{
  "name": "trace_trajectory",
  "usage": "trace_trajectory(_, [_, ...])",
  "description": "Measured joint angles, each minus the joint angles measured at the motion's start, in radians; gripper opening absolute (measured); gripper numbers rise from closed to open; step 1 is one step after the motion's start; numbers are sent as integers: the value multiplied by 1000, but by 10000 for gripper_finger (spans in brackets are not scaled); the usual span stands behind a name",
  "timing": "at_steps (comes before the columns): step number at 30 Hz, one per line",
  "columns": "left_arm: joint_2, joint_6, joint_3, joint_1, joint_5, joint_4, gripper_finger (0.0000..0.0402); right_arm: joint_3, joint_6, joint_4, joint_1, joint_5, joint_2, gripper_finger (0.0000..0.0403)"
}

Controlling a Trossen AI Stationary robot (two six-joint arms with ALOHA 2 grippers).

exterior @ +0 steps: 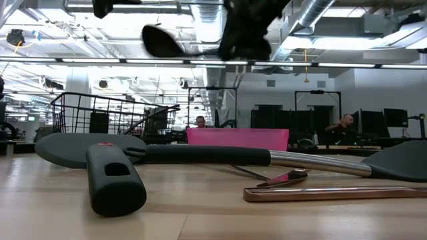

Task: Pick & Place Kitchen Items
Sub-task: Put the soup ladle into the white bin

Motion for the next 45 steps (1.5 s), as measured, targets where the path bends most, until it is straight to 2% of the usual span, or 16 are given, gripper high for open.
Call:
trace_trajectory(3, [0,-1,0,0,0,3,255,0,-2,82,5,58,-62,62])
trace_trajectory(6, [9,-1,0,0,0,41,258,0,-8,191,19,58,-98,62])
trace_trajectory(11, [28,31,0,0,0,169,254,1,-10,352,63,57,-78,62])
trace_trajectory(19, [114,88,0,0,0,320,255,1,-70,891,111,56,5,62])
trace_trajectory(22, [148,112,0,-1,3,378,255,1,-93,1010,110,55,24,62])
trace_trajectory(26, [192,121,0,-8,51,489,254,1,-130,1055,109,56,24,62])
trace_trajectory(30, [229,135,0,-20,94,532,254,1,-152,1109,110,56,25,62])
trace_trajectory(45, [367,195,0,-73,95,702,254,1,-162,1134,100,55,24,62])
